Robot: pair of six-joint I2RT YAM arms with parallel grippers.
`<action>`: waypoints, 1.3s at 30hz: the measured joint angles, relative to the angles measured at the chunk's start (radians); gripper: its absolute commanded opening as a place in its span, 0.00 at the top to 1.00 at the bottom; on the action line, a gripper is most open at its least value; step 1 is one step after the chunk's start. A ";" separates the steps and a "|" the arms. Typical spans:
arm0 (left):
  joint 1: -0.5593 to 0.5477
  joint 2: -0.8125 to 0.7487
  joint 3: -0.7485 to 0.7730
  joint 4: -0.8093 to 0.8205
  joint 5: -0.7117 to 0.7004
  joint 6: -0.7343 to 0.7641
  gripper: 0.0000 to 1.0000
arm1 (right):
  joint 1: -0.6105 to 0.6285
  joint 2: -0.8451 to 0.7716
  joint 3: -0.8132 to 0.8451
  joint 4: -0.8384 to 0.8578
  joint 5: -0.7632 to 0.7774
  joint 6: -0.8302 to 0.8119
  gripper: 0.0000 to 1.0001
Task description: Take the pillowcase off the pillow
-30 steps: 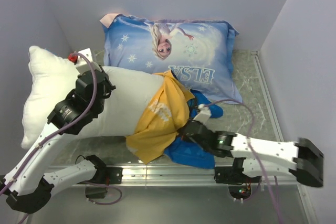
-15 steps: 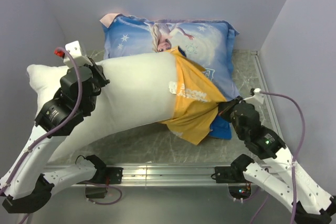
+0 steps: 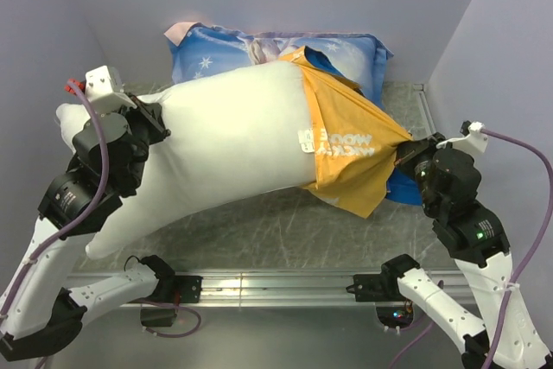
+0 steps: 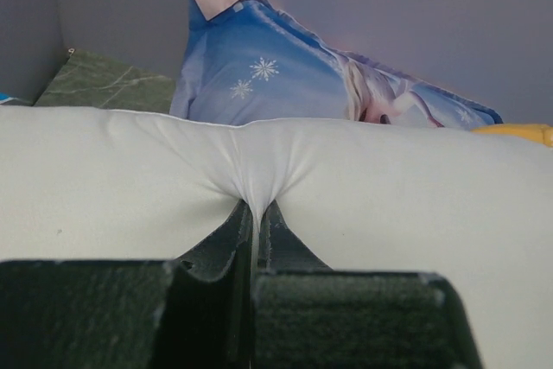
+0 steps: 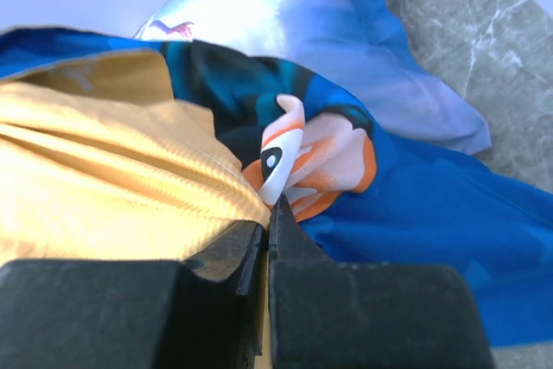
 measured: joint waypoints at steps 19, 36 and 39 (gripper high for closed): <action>0.000 -0.072 -0.045 -0.008 0.011 -0.015 0.99 | -0.254 0.175 0.335 -0.127 0.013 -0.130 1.00; 0.014 -0.117 -0.346 0.108 0.032 -0.151 0.99 | -0.348 0.233 0.455 -0.156 -0.040 -0.164 1.00; 0.014 -0.129 -0.375 0.160 0.055 -0.206 0.99 | -0.348 0.237 0.466 -0.159 -0.049 -0.176 1.00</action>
